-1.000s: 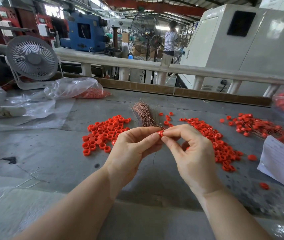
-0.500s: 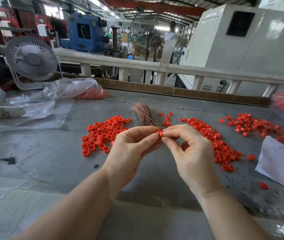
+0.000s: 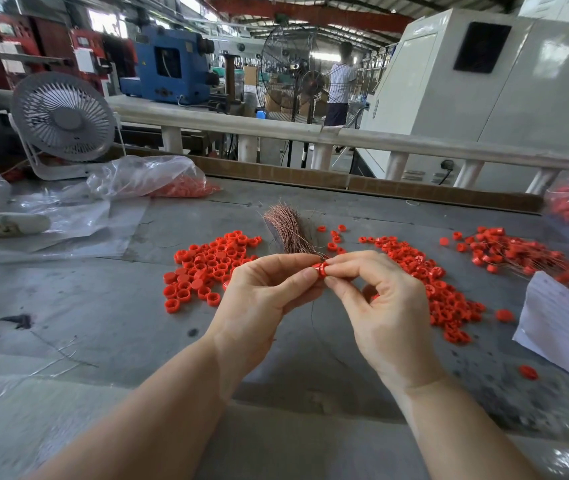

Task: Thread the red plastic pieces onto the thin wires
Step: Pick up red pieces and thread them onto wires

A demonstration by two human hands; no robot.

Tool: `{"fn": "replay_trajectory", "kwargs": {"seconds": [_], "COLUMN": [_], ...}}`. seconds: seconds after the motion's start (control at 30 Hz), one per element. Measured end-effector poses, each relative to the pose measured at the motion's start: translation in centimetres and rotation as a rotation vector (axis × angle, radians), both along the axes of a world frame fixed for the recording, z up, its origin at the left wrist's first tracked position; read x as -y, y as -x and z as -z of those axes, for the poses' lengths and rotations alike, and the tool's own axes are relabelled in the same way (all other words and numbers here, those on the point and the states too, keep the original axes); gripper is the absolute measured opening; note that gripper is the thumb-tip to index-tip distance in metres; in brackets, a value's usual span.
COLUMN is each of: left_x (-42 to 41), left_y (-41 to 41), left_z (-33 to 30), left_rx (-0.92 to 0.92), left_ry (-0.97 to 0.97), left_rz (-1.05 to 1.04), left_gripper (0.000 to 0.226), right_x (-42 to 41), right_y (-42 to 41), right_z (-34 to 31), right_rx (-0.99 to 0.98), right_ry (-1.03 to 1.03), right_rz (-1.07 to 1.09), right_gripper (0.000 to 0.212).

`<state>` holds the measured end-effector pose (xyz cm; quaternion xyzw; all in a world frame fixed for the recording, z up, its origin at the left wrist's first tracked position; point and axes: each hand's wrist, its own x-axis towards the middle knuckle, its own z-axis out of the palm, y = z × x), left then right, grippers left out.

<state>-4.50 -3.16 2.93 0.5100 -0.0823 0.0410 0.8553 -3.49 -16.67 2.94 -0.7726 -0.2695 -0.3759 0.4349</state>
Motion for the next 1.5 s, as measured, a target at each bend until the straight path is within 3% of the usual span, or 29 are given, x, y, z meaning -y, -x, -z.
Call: {"fn": "replay_trajectory", "kwargs": {"seconds": [0.8,1.5], "left_x": [-0.10,-0.22], "left_y": [0.00,0.28], "left_z": [0.12,0.20], "left_rx": [-0.029,0.014], "left_ry": [-0.058,-0.179], "left_rz": [0.000,-0.110], "left_gripper": [0.016,0.011], "right_x": [0.03,-0.31], "right_y": [0.13,0.75], "right_z": [0.01,-0.37], "right_rx": [-0.102,-0.250], "right_ry": [-0.020,-0.011], "right_rz": [-0.022,-0.059], "right_gripper": [0.004,0.020]}}
